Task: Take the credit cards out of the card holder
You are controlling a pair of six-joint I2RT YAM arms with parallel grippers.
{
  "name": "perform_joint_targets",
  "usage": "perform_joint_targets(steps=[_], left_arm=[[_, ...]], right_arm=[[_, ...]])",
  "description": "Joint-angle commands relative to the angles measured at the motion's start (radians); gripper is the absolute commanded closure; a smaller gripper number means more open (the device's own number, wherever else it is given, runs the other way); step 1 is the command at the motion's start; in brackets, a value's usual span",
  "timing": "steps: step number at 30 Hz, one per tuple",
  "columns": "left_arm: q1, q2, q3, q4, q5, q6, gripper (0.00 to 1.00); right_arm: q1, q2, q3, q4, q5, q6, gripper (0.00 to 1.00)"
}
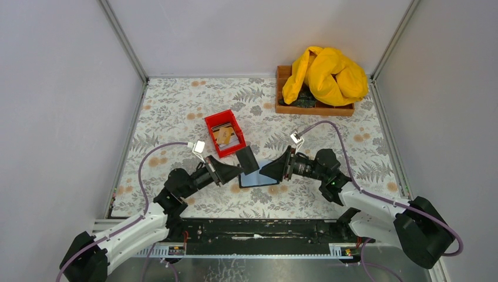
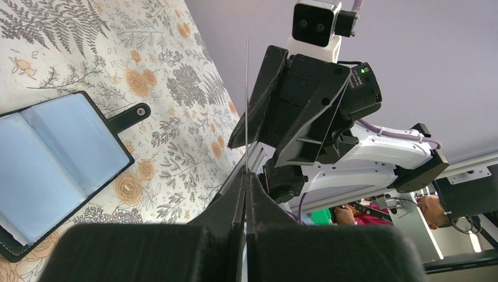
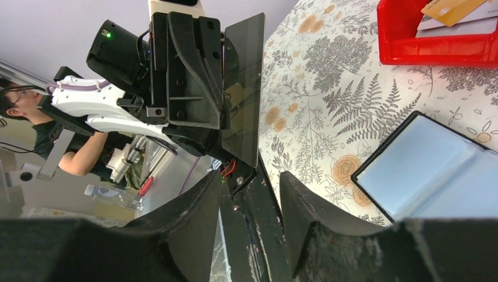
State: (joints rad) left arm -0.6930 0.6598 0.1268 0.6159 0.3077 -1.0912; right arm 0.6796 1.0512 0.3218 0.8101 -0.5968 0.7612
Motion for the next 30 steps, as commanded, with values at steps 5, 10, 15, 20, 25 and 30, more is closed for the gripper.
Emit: perform_joint_targets(steps=[5, 10, 15, 20, 25, 30], left_arm=[[-0.011, 0.027, 0.02, 0.098, 0.015, -0.012, 1.0], [-0.018, 0.037, 0.028, 0.105, 0.016, -0.015, 1.0], [-0.033, 0.053, 0.039, 0.108, 0.015, -0.015, 1.0], [-0.04, 0.06, 0.047, 0.113, 0.006, -0.016, 1.0], [-0.041, 0.065, 0.057, 0.107, 0.007, -0.006, 1.0], [-0.041, 0.034, 0.087, 0.018, 0.003, 0.053, 0.64]], right_arm=[[0.001, 0.051, 0.052, 0.146, -0.05, 0.062, 0.58], [0.003, 0.068, 0.067, 0.146, -0.056, 0.065, 0.61], [0.003, 0.084, 0.078, 0.153, -0.059, 0.073, 0.72], [0.003, 0.098, 0.076, 0.184, -0.075, 0.093, 0.84], [0.002, 0.085, 0.069, 0.171, -0.07, 0.087, 1.0], [0.003, 0.059, 0.068, 0.139, -0.094, 0.072, 1.0]])
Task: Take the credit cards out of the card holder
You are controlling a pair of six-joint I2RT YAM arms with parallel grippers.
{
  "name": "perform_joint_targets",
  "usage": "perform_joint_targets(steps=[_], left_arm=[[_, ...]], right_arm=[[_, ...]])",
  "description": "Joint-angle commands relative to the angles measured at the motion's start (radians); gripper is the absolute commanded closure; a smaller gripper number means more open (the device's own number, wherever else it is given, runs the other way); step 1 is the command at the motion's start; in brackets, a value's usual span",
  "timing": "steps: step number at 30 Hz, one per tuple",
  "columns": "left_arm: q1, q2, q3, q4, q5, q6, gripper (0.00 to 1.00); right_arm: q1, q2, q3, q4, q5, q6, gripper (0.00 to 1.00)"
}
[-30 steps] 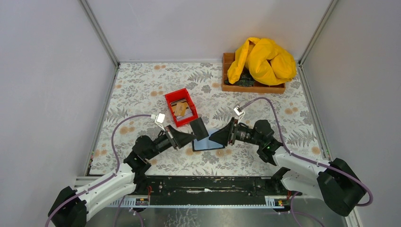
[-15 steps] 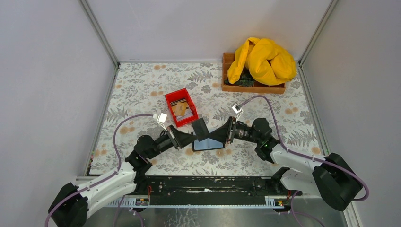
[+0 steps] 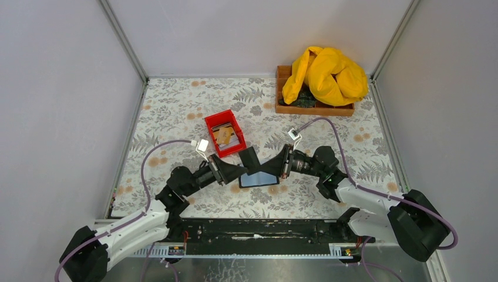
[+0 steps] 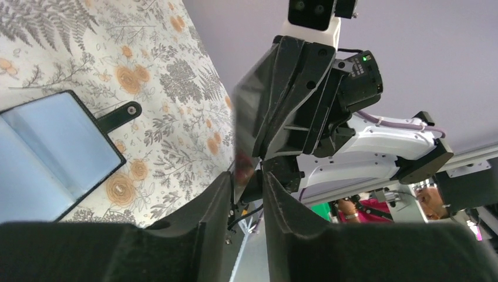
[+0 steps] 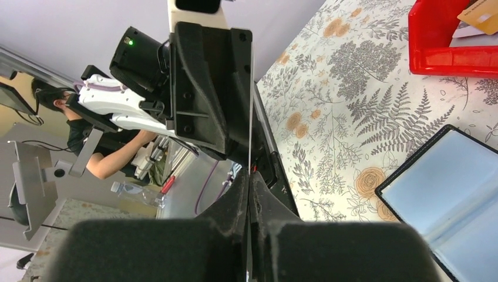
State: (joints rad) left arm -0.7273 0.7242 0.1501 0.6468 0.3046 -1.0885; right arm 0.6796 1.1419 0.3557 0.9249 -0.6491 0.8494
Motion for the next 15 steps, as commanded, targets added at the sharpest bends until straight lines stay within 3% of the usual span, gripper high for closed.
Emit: perform_joint_targets(steps=[1, 5, 6, 15], left_arm=[[-0.006, -0.048, 0.072, -0.044, 0.005, 0.067, 0.58], [-0.006, -0.088, 0.117, -0.121, 0.09, 0.144, 0.33], [-0.006, -0.095, 0.135, -0.148, 0.109, 0.16, 0.31], [-0.006, -0.171, 0.163, -0.269, 0.115, 0.223, 0.34]], right_arm=[[0.003, -0.041, 0.036, 0.014, -0.056, -0.021, 1.0], [0.002, -0.068, 0.054, -0.046, -0.131, -0.056, 1.0], [0.002, -0.071, 0.062, -0.054, -0.162, -0.064, 1.0], [0.001, -0.108, 0.091, -0.055, -0.365, -0.047, 1.0]])
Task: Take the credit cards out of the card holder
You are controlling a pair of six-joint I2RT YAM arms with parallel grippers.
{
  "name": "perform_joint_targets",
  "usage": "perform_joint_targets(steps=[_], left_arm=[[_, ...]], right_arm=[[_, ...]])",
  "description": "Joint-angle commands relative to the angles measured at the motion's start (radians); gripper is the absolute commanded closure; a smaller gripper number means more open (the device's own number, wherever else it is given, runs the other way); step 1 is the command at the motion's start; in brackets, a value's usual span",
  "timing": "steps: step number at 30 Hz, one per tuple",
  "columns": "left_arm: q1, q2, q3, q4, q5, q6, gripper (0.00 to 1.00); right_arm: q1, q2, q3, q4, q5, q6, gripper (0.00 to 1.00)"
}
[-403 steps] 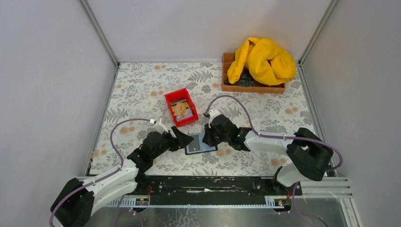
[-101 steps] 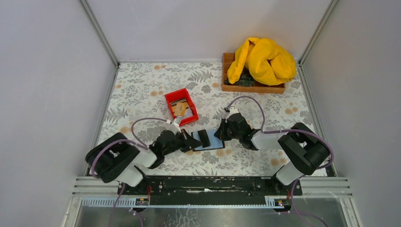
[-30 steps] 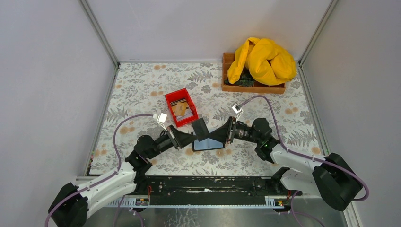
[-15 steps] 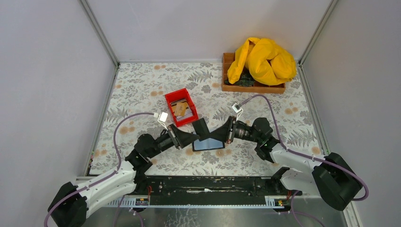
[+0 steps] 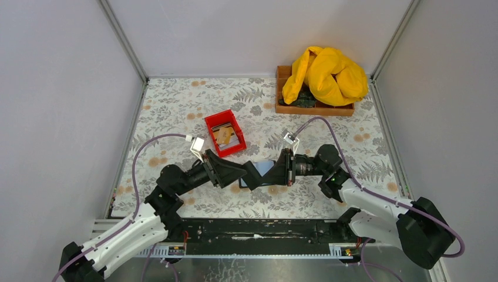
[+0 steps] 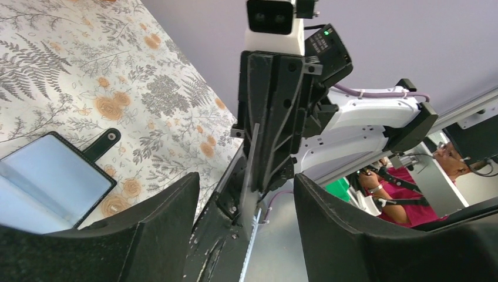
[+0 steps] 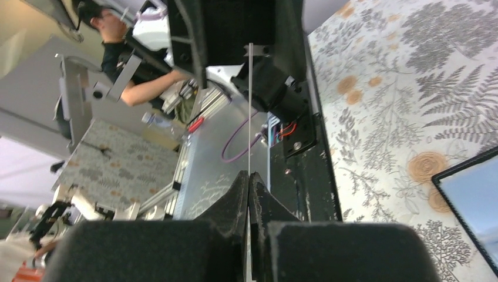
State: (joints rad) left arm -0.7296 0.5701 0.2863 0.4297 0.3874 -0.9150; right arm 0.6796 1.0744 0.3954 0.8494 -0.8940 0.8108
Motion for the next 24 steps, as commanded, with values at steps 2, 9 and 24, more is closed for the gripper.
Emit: perform_joint_targets(steps=[2, 9, 24], left_arm=[[-0.004, -0.018, 0.02, -0.048, 0.036, 0.047, 0.38], [-0.004, -0.039, 0.021, -0.056, 0.029, 0.028, 0.65], [-0.004, -0.051, 0.025, -0.063, 0.062, 0.042, 1.0]], right_arm=[[0.003, -0.052, 0.056, 0.015, -0.151, -0.002, 1.0], [0.003, -0.059, 0.075, -0.067, -0.17, -0.045, 1.0], [0.002, -0.023, 0.087, -0.099, -0.159, -0.06, 1.0]])
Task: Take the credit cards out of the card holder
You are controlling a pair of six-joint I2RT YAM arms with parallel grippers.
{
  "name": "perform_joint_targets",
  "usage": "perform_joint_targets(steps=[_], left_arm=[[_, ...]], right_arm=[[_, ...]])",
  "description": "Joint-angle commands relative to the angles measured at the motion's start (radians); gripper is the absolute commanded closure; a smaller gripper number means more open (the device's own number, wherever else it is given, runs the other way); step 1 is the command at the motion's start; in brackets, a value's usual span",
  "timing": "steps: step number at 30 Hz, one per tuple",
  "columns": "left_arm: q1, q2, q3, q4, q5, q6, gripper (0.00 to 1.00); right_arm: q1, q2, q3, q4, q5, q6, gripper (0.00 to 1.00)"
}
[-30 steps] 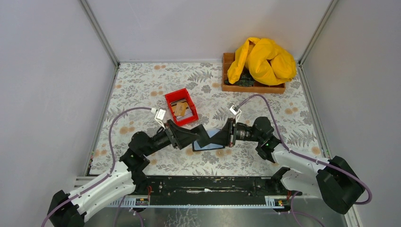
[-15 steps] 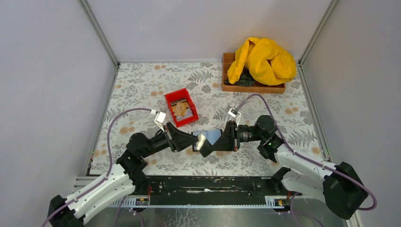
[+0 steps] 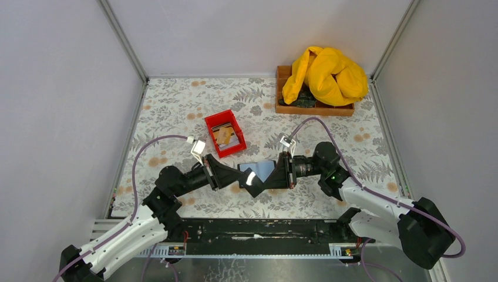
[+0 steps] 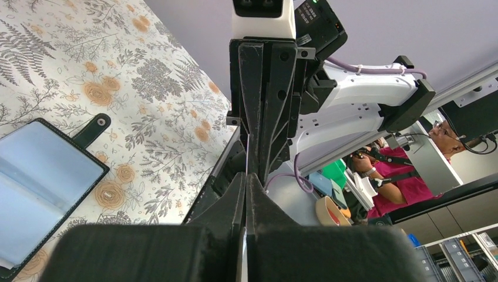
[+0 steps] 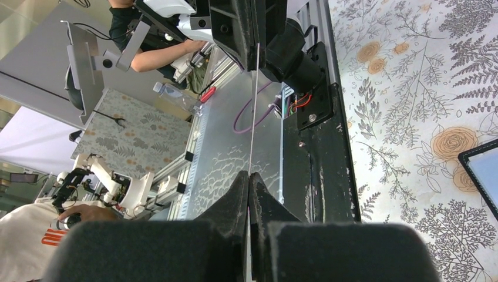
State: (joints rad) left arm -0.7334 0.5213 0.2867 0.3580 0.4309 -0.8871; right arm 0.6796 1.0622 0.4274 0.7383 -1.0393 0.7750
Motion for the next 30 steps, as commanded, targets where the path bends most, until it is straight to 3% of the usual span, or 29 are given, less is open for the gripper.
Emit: perform_joint_targets(steps=[1, 3, 7, 9, 13, 19, 21, 25, 30], left_arm=[[0.0, 0.0, 0.022, 0.009, 0.013, 0.018, 1.0], [0.0, 0.001, 0.013, 0.014, -0.001, 0.013, 1.0], [0.001, -0.011, 0.006, -0.009, -0.091, 0.004, 1.0], [0.0, -0.034, 0.006, -0.051, -0.193, 0.006, 1.0], [0.0, -0.101, 0.0, -0.125, -0.453, 0.033, 1.0], [0.0, -0.012, 0.087, -0.195, -0.771, 0.112, 1.0], [0.0, 0.026, 0.111, -0.2, -0.883, 0.124, 1.0], [0.001, 0.067, 0.077, -0.08, -1.097, 0.118, 1.0], [0.018, 0.221, 0.051, 0.173, -1.225, 0.154, 1.0]], right_arm=[[0.002, -0.015, 0.054, 0.001, 0.006, -0.037, 1.0], [0.002, -0.03, 0.055, -0.04, 0.04, -0.069, 0.85], [0.001, -0.066, 0.065, -0.126, 0.108, -0.126, 0.69], [0.001, -0.095, 0.075, -0.223, 0.202, -0.184, 0.66], [0.0, -0.168, 0.052, -0.441, 0.491, -0.307, 0.72], [-0.003, -0.218, -0.051, -0.49, 0.766, -0.375, 0.78], [-0.003, -0.19, -0.069, -0.51, 0.847, -0.402, 0.83], [-0.005, -0.112, -0.085, -0.472, 0.888, -0.392, 0.88], [-0.005, -0.023, -0.117, -0.394, 0.91, -0.38, 0.86]])
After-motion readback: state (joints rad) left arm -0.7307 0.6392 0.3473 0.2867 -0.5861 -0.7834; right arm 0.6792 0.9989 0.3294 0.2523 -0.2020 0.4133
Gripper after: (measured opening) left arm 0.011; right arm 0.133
